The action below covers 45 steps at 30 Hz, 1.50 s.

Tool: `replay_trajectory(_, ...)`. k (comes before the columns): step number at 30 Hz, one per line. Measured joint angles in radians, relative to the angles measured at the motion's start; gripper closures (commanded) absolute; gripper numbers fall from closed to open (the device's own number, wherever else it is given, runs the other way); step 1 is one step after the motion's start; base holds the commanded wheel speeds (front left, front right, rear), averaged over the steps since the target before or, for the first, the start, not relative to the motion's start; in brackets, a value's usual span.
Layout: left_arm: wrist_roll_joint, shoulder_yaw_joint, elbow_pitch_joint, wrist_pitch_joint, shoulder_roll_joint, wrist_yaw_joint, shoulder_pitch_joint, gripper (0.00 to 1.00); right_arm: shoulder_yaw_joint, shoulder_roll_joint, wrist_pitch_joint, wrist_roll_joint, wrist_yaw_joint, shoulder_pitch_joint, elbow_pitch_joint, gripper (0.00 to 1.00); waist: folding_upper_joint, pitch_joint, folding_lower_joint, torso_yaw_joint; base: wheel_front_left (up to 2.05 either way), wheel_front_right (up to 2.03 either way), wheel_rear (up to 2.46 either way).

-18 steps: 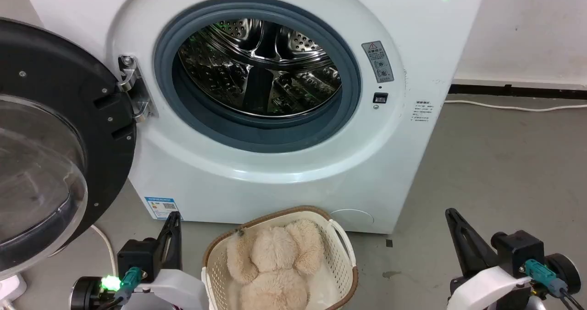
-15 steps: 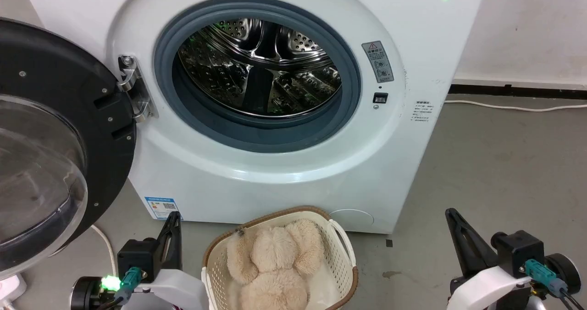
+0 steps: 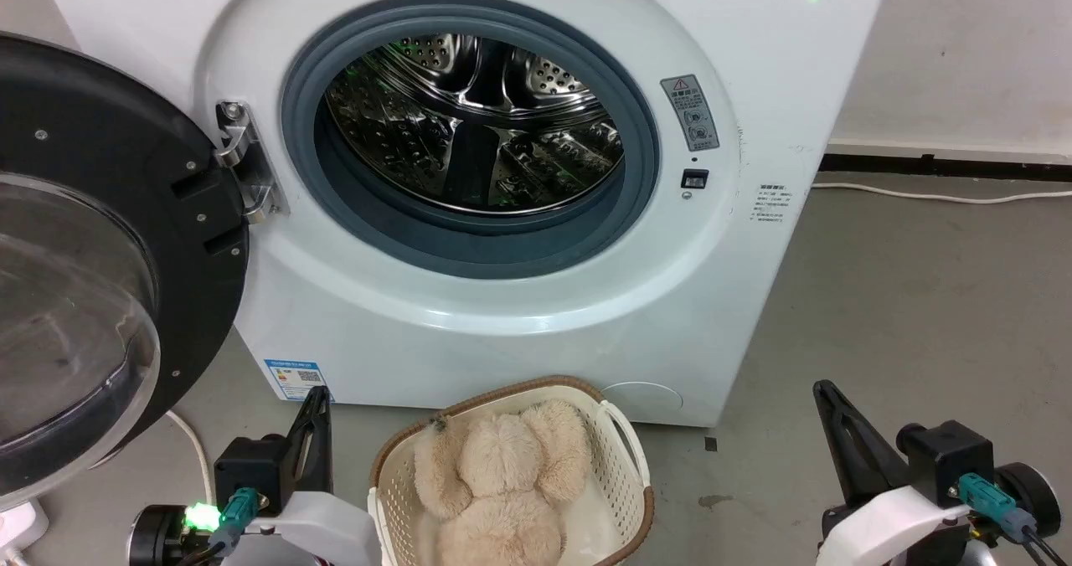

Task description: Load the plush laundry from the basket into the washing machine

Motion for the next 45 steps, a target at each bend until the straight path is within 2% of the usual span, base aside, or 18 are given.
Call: replay_trajectory(45,0.0,0.0,0.0,0.0,0.0,0.0,0.0,1.0,0.0,0.0,0.0,0.0,0.0,0.0,0.0,1.0,0.0,0.0,0.0,0.0,0.0,0.0,0.0)
